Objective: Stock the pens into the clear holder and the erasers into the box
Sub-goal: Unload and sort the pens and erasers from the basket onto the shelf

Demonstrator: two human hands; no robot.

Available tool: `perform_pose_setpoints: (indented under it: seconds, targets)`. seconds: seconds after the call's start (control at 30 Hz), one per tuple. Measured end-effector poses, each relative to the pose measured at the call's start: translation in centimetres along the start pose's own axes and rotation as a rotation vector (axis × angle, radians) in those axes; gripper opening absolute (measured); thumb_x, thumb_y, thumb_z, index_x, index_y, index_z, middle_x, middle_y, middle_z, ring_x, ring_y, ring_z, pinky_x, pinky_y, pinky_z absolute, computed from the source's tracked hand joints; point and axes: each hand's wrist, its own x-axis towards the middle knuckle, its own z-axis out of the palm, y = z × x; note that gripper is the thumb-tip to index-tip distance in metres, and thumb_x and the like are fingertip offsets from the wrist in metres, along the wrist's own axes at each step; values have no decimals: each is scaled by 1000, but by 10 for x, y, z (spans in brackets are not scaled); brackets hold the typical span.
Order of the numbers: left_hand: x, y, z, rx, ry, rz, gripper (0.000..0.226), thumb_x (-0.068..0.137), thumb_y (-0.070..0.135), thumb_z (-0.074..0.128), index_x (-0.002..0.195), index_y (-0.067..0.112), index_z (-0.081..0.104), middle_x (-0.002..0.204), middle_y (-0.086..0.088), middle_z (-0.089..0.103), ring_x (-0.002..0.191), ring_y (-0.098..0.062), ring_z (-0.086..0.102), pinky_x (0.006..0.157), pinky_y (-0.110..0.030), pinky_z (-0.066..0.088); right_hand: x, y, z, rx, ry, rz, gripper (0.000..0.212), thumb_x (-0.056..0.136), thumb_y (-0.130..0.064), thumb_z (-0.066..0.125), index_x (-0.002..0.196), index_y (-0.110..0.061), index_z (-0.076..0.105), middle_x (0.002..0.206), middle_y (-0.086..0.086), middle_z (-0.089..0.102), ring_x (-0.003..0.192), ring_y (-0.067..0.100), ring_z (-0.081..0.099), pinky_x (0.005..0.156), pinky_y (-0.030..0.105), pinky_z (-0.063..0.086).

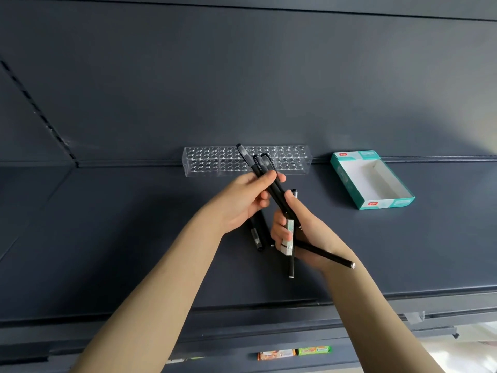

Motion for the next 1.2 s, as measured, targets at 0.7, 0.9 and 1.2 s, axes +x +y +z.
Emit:
perform_pose_setpoints:
  seconds: [0.7, 0.9, 1.2]
  targets:
    - [-15, -5, -57, 885, 319, -419, 33, 91, 38, 65, 89, 6, 56, 79, -8, 61, 58, -16, 55, 84, -37, 54, 19, 5, -16, 238, 323, -371, 43, 100, -11, 47, 58, -21, 44, 53, -1, 39, 52, 13, 36, 48, 22, 38]
    - [-9, -15, -39, 1099, 458, -214, 45, 84, 35, 73, 69, 11, 39, 65, -7, 45, 60, -22, 46, 51, -29, 30, 17, 4, -15, 231, 334, -373, 40, 100, -12, 47, 61, -19, 46, 53, 1, 40, 51, 15, 37, 49, 24, 38]
    - [-6, -46, -22, 1219, 637, 24, 27, 95, 29, 61, 85, 8, 47, 81, -6, 52, 79, -27, 56, 60, -30, 35, 18, 5, -15, 235, 359, -380, 39, 100, -13, 48, 62, -19, 44, 51, 0, 39, 51, 15, 37, 49, 24, 39]
